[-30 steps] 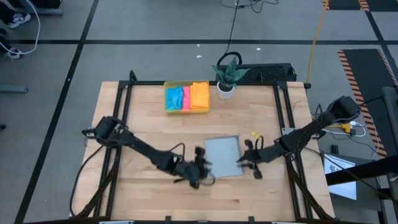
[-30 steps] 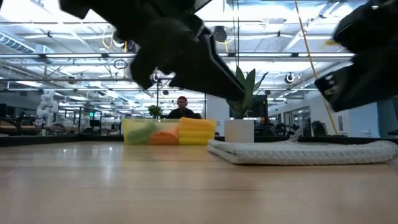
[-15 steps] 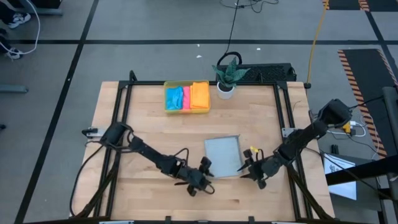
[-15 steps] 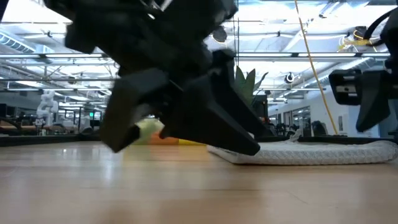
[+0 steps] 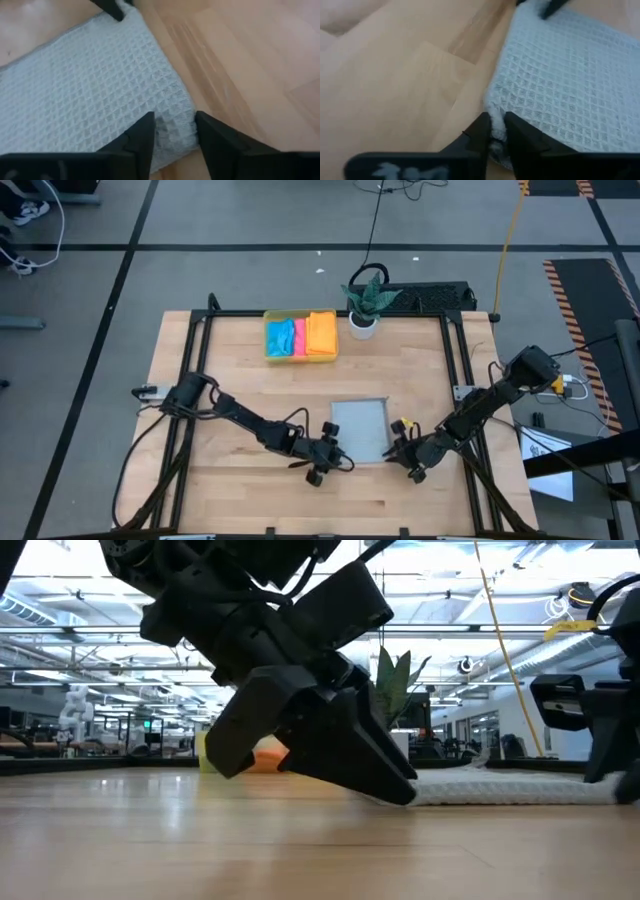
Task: Fold microfiber towels
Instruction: Fold the gray microfiber cloth
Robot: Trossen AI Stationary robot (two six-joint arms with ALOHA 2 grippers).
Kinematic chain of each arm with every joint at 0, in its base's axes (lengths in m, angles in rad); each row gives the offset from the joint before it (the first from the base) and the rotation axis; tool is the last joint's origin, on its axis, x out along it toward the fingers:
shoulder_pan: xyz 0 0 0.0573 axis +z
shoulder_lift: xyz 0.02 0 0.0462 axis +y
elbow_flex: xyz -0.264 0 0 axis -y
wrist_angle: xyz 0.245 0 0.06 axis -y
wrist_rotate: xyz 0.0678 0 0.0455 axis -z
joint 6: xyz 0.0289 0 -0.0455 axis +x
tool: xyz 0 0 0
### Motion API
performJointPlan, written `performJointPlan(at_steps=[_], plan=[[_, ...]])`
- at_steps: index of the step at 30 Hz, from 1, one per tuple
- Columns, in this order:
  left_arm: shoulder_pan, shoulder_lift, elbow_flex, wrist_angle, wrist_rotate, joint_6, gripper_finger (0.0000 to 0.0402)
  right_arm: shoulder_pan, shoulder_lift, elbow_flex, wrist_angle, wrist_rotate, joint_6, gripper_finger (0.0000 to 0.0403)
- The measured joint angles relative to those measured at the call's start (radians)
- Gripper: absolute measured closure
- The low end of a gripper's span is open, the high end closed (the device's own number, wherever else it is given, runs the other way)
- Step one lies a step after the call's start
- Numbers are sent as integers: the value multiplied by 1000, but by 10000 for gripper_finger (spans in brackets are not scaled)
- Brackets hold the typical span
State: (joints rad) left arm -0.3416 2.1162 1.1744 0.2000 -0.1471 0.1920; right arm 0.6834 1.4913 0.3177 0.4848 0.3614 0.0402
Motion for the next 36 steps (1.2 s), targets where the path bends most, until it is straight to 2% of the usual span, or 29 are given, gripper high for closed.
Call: performJointPlan(at_steps=[6, 17, 20, 25, 32, 36], plan=[[-19, -9, -1, -17, 16, -61, 313, -1, 0, 8, 7, -19, 50, 395], [-94, -100, -5, -58, 30, -68, 391, 26, 0, 131, 14, -139, 127, 396], [-109, -138, -5, -68, 7, -67, 393, 26, -1, 150, 10, -139, 171, 396], [-120, -199, -4, -114, -59, -78, 373, 28, -71, 152, -62, -114, 249, 395], [-105, -248, -4, -176, -135, -117, 394, 24, -237, 152, -132, 16, 284, 397], [-83, -252, -4, -177, -182, -141, 385, -4, -278, 152, -217, 61, 361, 397]])
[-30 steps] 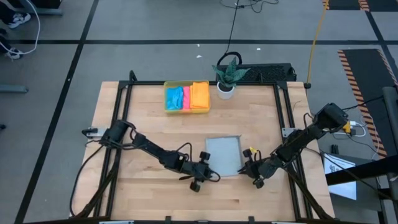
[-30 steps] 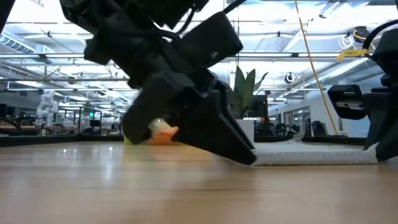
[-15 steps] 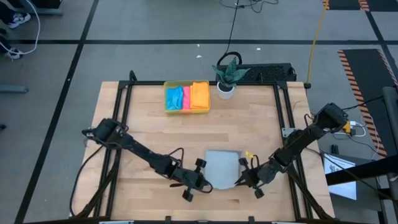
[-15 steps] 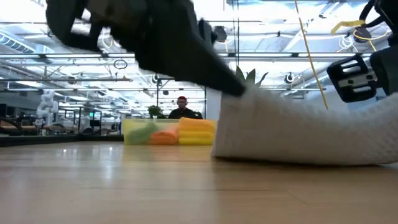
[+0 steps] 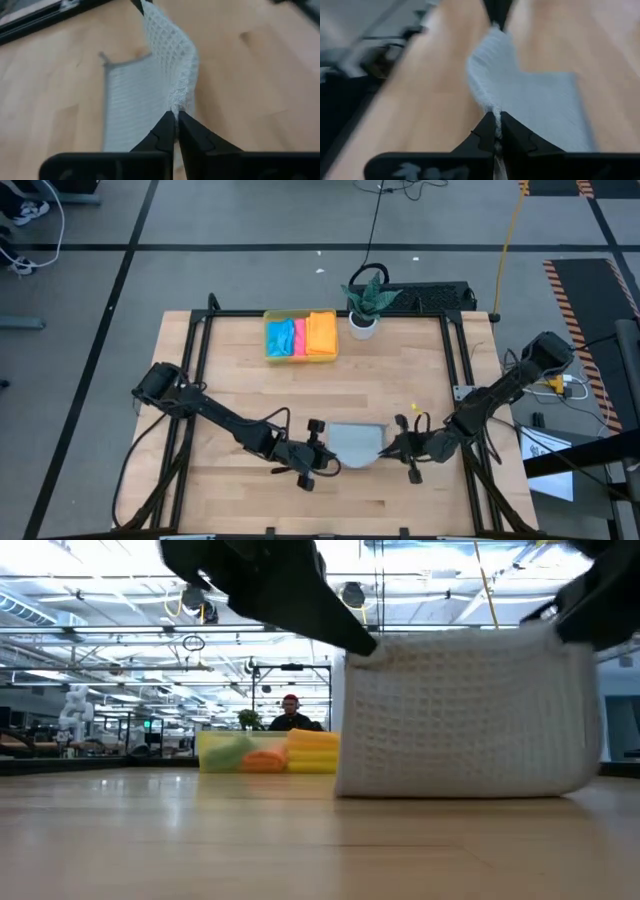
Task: Fold microfiber towels
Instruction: Fold the gray microfiber cloth
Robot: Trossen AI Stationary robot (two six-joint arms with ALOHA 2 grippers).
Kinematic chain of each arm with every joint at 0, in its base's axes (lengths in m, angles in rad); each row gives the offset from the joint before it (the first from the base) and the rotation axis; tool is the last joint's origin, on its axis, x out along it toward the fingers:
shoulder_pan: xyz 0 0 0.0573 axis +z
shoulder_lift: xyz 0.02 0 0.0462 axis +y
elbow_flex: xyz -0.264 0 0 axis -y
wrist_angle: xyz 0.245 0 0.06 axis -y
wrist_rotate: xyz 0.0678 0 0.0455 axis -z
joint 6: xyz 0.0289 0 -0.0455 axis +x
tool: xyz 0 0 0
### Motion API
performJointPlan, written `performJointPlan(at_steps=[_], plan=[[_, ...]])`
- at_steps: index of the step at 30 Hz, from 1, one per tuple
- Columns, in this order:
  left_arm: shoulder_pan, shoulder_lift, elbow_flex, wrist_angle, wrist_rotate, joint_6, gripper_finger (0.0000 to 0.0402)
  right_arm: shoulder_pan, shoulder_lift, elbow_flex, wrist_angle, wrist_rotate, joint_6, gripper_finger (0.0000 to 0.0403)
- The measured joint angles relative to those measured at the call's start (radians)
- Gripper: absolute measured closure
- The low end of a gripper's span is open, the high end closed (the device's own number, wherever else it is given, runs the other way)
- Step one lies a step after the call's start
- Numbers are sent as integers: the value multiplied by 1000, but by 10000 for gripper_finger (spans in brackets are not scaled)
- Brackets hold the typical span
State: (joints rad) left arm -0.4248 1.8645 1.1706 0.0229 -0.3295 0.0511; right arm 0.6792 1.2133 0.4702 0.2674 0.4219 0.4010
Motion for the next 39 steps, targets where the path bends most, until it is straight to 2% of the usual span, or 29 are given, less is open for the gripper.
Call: performJointPlan(at_steps=[3, 7, 10, 16, 20, 24, 28, 39], plan=[[26, 0, 0, -32, -38, -13, 377, -29, -5, 0, -81, 53, 59, 397], [79, 0, 0, -63, -84, -53, 391, -74, -5, -5, -130, 60, 113, 398], [122, 0, 0, -82, -83, -84, 394, -106, -5, -19, -138, 79, 145, 398], [185, 25, -4, -68, -60, -121, 374, -134, -13, -36, -197, 77, 212, 398], [202, 55, -5, -65, -45, -131, 387, -125, -63, -36, -196, 75, 214, 399], [210, 76, -5, -18, -44, -132, 395, -133, -107, -36, -285, 75, 276, 399], [222, 90, -4, 20, -43, -132, 373, -153, -98, -42, -368, 80, 358, 399], [242, 112, -5, 21, -54, -133, 309, -220, -55, -122, -350, 71, 426, 399]])
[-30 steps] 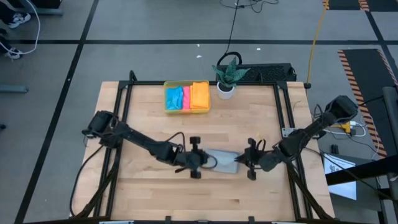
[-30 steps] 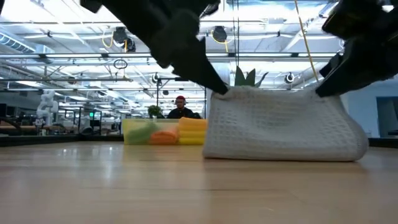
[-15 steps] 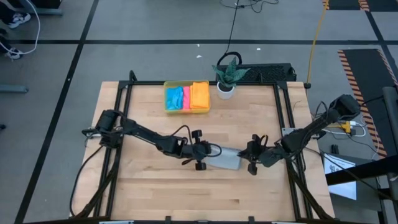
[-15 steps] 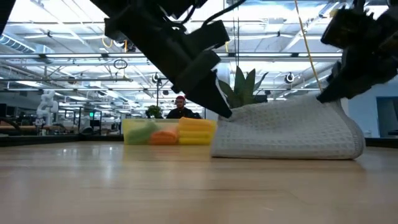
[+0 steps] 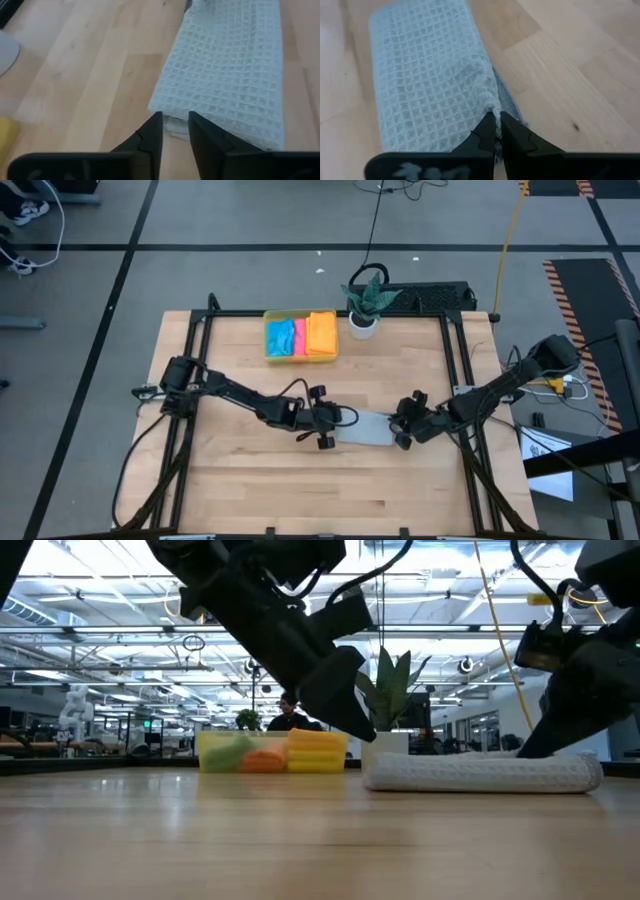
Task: Fold microfiber towels
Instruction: Fold the gray microfiber cloth
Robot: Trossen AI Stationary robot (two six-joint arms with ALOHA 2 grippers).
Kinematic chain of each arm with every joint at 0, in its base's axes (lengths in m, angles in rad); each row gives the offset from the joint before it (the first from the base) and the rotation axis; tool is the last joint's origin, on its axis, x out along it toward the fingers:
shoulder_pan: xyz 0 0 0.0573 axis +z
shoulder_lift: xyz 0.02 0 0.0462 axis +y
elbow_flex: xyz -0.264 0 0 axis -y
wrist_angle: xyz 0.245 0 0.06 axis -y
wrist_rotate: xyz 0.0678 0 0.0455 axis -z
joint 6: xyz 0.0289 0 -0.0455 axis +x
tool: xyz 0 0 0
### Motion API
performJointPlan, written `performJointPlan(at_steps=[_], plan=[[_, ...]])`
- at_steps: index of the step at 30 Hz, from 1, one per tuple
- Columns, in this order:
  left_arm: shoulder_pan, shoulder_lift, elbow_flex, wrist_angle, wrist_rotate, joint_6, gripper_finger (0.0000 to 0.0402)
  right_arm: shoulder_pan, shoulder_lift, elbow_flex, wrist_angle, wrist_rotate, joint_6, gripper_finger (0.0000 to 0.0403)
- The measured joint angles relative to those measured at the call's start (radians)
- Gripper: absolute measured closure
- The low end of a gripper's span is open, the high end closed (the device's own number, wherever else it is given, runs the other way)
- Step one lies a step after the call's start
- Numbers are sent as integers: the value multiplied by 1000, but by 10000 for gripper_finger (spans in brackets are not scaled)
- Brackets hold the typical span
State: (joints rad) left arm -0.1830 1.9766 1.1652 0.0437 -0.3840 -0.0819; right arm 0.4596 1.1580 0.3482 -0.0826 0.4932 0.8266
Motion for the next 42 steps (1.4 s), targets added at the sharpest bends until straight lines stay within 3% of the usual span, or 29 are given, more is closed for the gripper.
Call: performJointPlan(at_steps=[8, 13, 20, 24, 28, 35, 42], plan=[[3, -7, 0, 105, 24, 1, 264, -5, -42, 0, 38, 2, -59, 399], [2, -6, 0, 158, 62, 21, 261, -32, -72, 0, 111, 3, -146, 399], [9, 48, 0, 233, 66, 20, 261, -88, -63, -11, 57, 1, -145, 399], [17, 90, 0, 250, 61, 6, 261, -106, -63, -51, 151, -4, -193, 394], [18, 87, 0, 248, 43, -11, 261, -117, -63, -84, 289, -98, -287, 389], [-19, -17, 2, 168, -4, -34, 261, -118, -63, -87, 543, -219, -506, 397], [-12, -19, 0, 127, -18, -57, 261, -159, -64, -87, 414, -179, -461, 397]])
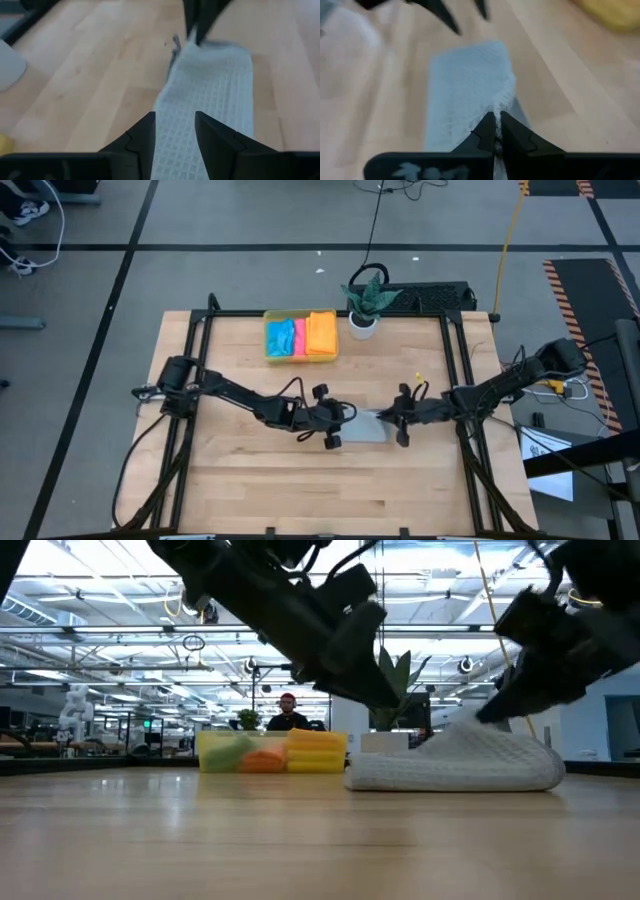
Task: Fold microfiber towels
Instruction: Fold the gray microfiber cloth
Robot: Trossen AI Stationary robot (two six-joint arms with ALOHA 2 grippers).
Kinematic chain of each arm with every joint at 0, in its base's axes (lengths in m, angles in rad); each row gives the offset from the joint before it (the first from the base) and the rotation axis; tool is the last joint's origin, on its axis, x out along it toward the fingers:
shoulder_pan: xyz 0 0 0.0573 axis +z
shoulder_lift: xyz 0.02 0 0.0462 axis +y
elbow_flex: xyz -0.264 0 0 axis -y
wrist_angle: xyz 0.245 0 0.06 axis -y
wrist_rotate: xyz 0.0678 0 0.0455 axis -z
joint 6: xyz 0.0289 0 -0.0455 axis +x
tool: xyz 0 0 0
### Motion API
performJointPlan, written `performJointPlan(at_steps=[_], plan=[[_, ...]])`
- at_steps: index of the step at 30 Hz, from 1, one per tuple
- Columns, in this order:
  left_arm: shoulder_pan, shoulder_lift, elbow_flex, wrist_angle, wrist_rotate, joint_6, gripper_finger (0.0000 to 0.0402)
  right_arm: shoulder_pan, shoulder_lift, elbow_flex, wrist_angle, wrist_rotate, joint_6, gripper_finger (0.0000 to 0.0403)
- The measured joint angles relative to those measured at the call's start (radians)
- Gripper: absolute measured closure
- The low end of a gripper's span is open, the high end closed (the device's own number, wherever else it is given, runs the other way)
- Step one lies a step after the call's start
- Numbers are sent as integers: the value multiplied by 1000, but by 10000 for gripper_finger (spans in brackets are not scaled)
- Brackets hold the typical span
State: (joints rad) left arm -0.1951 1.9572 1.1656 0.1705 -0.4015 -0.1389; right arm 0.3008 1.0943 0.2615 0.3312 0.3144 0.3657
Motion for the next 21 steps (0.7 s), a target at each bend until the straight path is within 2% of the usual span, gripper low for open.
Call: performJointPlan(at_steps=[4, 9, 12, 17, 21], plan=[[5, 21, -1, -16, 1, -18, 261, -39, 0, 0, -75, 29, 19, 396], [6, 29, 0, 1, 4, -22, 261, -81, 0, 0, -67, 29, -36, 389], [6, 35, -1, 8, 9, -23, 261, -97, 0, 0, -67, 28, -55, 364], [7, 52, -1, 0, 9, -31, 261, -118, -1, 0, -66, 38, -84, 299], [7, 59, 0, -57, 9, -67, 261, -124, -38, 0, -59, 139, -91, 265]])
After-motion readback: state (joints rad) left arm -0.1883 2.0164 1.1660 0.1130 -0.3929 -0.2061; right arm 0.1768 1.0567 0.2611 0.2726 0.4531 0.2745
